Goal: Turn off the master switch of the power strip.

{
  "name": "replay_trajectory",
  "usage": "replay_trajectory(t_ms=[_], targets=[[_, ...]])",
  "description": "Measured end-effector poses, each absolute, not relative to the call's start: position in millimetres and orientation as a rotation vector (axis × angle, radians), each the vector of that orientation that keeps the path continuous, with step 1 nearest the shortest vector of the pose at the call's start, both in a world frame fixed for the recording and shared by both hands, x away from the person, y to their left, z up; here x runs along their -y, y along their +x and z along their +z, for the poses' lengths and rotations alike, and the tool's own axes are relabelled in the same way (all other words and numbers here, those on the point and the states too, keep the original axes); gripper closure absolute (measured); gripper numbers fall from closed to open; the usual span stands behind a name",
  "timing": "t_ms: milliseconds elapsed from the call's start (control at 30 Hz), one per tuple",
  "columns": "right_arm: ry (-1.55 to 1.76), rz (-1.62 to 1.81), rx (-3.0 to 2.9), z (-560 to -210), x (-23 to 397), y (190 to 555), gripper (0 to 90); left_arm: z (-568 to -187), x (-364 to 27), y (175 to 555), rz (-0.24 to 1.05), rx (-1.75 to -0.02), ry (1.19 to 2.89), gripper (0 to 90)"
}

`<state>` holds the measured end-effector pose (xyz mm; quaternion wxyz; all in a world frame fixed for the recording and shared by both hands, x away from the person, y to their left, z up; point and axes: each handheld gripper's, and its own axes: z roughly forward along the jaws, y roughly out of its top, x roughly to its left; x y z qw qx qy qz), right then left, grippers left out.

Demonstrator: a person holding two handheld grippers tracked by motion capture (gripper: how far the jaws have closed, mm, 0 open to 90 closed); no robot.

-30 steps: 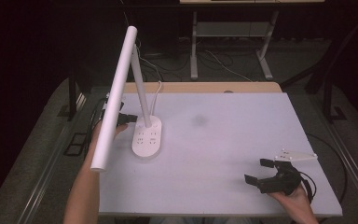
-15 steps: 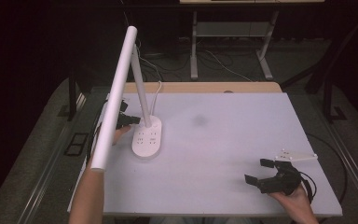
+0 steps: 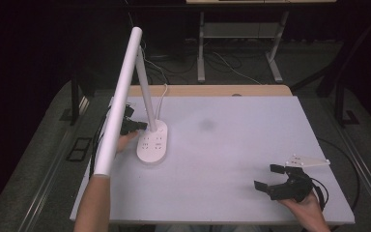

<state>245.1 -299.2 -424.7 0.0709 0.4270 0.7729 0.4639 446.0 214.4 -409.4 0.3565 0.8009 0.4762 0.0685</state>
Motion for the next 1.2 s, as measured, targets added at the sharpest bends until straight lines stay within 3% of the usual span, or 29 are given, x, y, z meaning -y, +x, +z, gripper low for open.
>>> replay_trajectory(t_ms=[1200], targets=[[1.273,1.442,-2.317,-422.3,297.2,241.0,0.3,-423.4,-209.9,434.6,0.235,-1.258,1.963,90.0]])
